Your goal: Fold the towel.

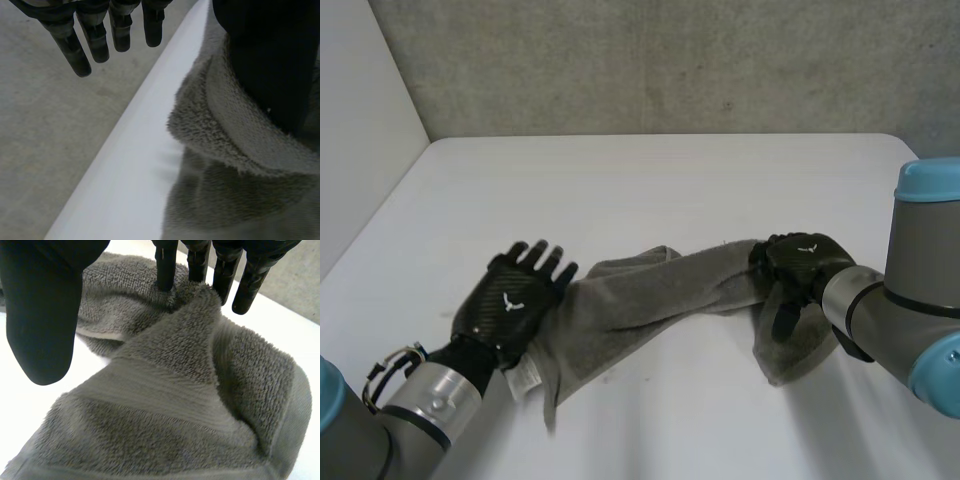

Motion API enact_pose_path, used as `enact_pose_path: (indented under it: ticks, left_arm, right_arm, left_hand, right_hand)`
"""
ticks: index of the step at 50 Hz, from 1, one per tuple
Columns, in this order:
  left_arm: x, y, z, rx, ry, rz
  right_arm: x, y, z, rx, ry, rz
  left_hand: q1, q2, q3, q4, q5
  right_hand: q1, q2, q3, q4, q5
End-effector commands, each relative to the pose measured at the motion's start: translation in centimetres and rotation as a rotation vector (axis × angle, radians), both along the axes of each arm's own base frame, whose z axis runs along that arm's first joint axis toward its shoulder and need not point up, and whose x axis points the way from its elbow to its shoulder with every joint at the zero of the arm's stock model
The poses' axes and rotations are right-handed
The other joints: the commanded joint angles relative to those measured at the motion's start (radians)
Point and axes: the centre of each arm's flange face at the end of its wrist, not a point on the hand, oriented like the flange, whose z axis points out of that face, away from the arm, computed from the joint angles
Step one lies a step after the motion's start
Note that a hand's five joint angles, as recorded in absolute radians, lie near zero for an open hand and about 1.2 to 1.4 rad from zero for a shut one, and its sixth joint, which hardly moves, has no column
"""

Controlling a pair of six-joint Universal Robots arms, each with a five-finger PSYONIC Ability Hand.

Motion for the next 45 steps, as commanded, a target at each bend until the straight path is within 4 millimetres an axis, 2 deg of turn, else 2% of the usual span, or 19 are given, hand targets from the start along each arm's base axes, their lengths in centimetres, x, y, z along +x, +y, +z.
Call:
enact_pose_path:
  ticks: [1, 2, 3, 5, 6, 7, 9, 22, 30, 31, 32, 33, 35, 39, 40, 41, 42, 43, 45]
  left_arm:
    - [-0.7, 1.6, -1.0, 0.025, -0.004, -0.077]
    - [-0.7, 1.7, -1.1, 0.025, -0.003, -0.081]
    - [-0.7, 1.7, -1.1, 0.025, -0.003, -0.081]
    - [-0.8, 1.6, -0.9, 0.009, 0.003, -0.086]
    - [-0.8, 1.5, -0.9, 0.009, 0.003, -0.086]
    - [-0.9, 1.4, -0.8, -0.002, 0.007, -0.089]
    - [-1.0, 1.2, -0.4, -0.018, 0.012, -0.088]
    - [-1.4, -2.6, 2.5, -0.115, 0.071, -0.039]
    - [-0.1, -7.1, 4.1, -0.037, 0.234, 0.119]
    - [0.3, -8.5, 4.3, -0.006, 0.279, 0.166]
    - [0.7, -9.7, 3.8, 0.045, 0.316, 0.214]
    - [0.7, -9.8, 3.8, 0.045, 0.317, 0.215]
    - [1.5, -11.5, 1.9, 0.181, 0.333, 0.306]
    - [2.6, -12.0, -0.1, 0.319, 0.283, 0.381]
    - [2.8, -11.7, -0.8, 0.375, 0.261, 0.393]
    - [2.8, -11.7, -0.9, 0.376, 0.260, 0.393]
    - [2.8, -11.1, -1.3, 0.422, 0.244, 0.399]
    - [2.9, -10.7, -1.5, 0.443, 0.231, 0.403]
    - [2.8, -10.4, -1.4, 0.445, 0.232, 0.400]
  right_arm:
    - [-0.6, 0.7, -0.2, 0.012, 0.002, -0.006]
    - [-0.6, 0.7, -0.2, 0.012, 0.002, -0.006]
    - [-0.9, 0.8, -0.1, 0.012, 0.003, -0.014]
    - [-1.1, 0.9, -0.1, 0.013, 0.003, -0.020]
    - [-1.4, 1.2, 0.1, 0.011, 0.007, -0.026]
    - [-1.4, 1.2, 0.1, 0.011, 0.007, -0.026]
    - [-1.8, 2.1, 0.4, 0.009, 0.014, -0.030]
    - [-3.1, 5.1, 3.4, -0.156, -0.025, -0.053]
    - [-3.3, 5.1, 2.6, -0.152, -0.006, -0.070]
    - [-3.3, 5.0, 2.2, -0.140, 0.005, -0.067]
    - [-3.3, 5.0, 2.2, -0.140, 0.005, -0.067]
    - [-3.2, 4.9, 1.6, -0.124, 0.018, -0.064]
    - [-3.2, 4.7, 1.0, -0.105, 0.027, -0.063]
    - [-2.9, 4.6, 0.1, -0.074, 0.040, -0.054]
    - [-2.9, 4.6, 0.1, -0.073, 0.040, -0.054]
    - [-2.9, 4.7, 0.0, -0.072, 0.039, -0.051]
    - [-2.8, 4.7, 0.0, -0.072, 0.040, -0.051]
    - [-2.8, 4.7, 0.0, -0.072, 0.040, -0.051]
    - [-2.8, 4.6, 0.0, -0.072, 0.040, -0.051]
  left_hand:
    - [0.213, 0.203, 0.204, 0.206, 0.192]
    - [0.377, 0.367, 0.368, 0.370, 0.356]
    - [0.379, 0.369, 0.370, 0.372, 0.357]
    - [0.893, 0.883, 0.884, 0.886, 0.871]
    - [0.896, 0.886, 0.886, 0.889, 0.874]
    - [1.067, 1.057, 1.058, 1.060, 1.045]
    - [1.188, 1.178, 1.179, 1.181, 1.166]
    - [1.212, 1.202, 1.203, 1.205, 1.191]
    - [1.212, 1.202, 1.203, 1.205, 1.191]
    - [1.212, 1.202, 1.203, 1.205, 1.191]
    - [1.212, 1.202, 1.203, 1.205, 1.191]
    - [1.212, 1.202, 1.203, 1.205, 1.191]
    - [1.212, 1.202, 1.203, 1.205, 1.191]
    - [1.212, 1.202, 1.203, 1.205, 1.191]
    - [0.974, 0.964, 0.965, 0.968, 0.953]
    - [0.972, 0.962, 0.963, 0.965, 0.950]
    - [0.420, 0.410, 0.411, 0.413, 0.398]
    - [-0.009, -0.019, -0.019, -0.016, -0.031]
    - [0.020, 0.010, 0.011, 0.013, -0.002]
  right_hand:
    - [-0.031, -0.045, -0.034, -0.056, -0.049]
    - [-0.031, -0.045, -0.034, -0.056, -0.049]
    - [-0.031, -0.045, -0.034, -0.056, -0.049]
    - [-0.031, -0.045, -0.034, -0.056, -0.049]
    - [-0.031, -0.045, -0.034, -0.056, -0.049]
    - [-0.031, -0.045, -0.034, -0.056, -0.049]
    - [-0.031, -0.045, -0.034, -0.056, -0.049]
    - [-0.031, -0.045, -0.034, -0.056, -0.049]
    - [-0.031, -0.045, -0.034, -0.056, -0.049]
    - [-0.031, -0.045, -0.034, -0.056, -0.049]
    - [-0.031, -0.045, -0.034, -0.056, -0.049]
    - [-0.031, -0.045, -0.034, -0.056, -0.049]
    - [-0.031, -0.045, -0.034, -0.056, -0.049]
    - [-0.031, -0.045, -0.034, -0.056, -0.049]
    - [-0.031, -0.045, -0.034, -0.056, -0.049]
    - [-0.031, -0.045, -0.034, -0.056, -0.049]
    - [-0.031, -0.045, -0.034, -0.056, -0.049]
    - [-0.031, -0.045, -0.034, -0.056, -0.049]
    - [-0.031, -0.045, -0.034, -0.056, -0.049]
